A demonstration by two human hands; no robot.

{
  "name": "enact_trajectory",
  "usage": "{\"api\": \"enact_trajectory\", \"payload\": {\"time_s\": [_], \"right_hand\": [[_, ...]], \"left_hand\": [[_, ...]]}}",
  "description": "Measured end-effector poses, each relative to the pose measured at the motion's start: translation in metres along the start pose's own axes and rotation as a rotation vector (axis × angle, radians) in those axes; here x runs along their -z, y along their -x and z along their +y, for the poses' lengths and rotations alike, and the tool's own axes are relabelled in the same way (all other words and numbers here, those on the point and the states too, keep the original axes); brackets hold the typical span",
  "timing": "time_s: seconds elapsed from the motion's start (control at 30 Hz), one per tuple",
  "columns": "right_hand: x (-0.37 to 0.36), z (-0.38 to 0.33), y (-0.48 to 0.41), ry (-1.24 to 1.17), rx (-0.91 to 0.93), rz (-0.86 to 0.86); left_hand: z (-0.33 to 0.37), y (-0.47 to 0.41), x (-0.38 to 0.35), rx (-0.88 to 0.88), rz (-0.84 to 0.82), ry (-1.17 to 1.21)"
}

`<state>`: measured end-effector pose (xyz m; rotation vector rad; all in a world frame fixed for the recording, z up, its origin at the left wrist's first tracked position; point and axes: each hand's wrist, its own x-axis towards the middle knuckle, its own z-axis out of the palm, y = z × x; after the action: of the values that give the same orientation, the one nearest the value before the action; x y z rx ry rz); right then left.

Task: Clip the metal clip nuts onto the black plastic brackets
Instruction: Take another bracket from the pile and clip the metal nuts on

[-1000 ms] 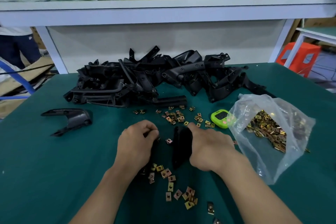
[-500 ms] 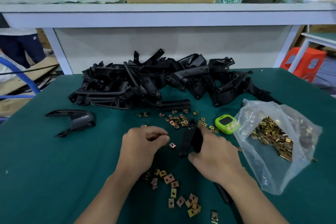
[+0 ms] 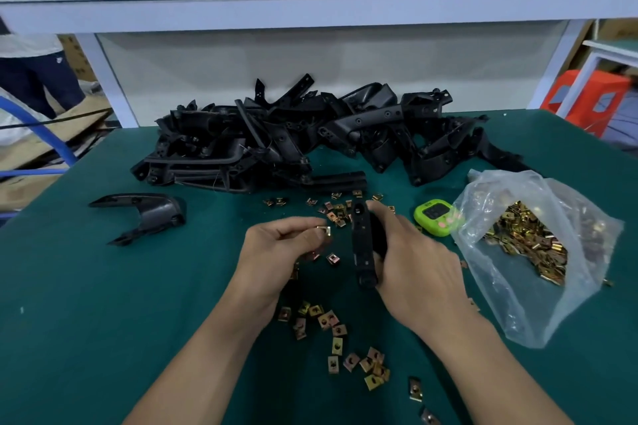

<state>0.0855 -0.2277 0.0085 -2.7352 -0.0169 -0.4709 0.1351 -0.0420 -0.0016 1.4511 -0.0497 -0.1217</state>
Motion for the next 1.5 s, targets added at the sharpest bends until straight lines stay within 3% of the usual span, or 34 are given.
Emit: {"api": "enact_trajectory", "payload": {"time_s": [0.13,0.37,1.0,1.13,1.27,1.5], "right_hand": [[-0.002,-0.003,0.002,0.007,-0.027,-0.052],[-0.004,0.000,0.000,0.016,-0.044,-0.064],[-0.014,0.002,0.001,0.047,-0.003,-0.074],[-0.017,0.000,0.002,-0.026,-0.017,-0.011],[-0.022,-0.006,-0.001,-0.031,-0.074,0.050],[-0.029,-0.010,-0.001,0.036,-0.086,0.080]], "left_hand": [[0.003,0.003,0.000,0.013,-0.057,0.083],[0.000,0.003,-0.001,0.003,-0.148,-0.012],[-0.001,0.015,-0.013,0.035,-0.114,-0.144],[0.001,0.015,-0.018,0.091,-0.096,-0.041],[-0.001,0.023,-0.030,-0.140,0.077,-0.431],[-0.011,0.031,-0.039,-0.408,0.236,-0.873]]}}
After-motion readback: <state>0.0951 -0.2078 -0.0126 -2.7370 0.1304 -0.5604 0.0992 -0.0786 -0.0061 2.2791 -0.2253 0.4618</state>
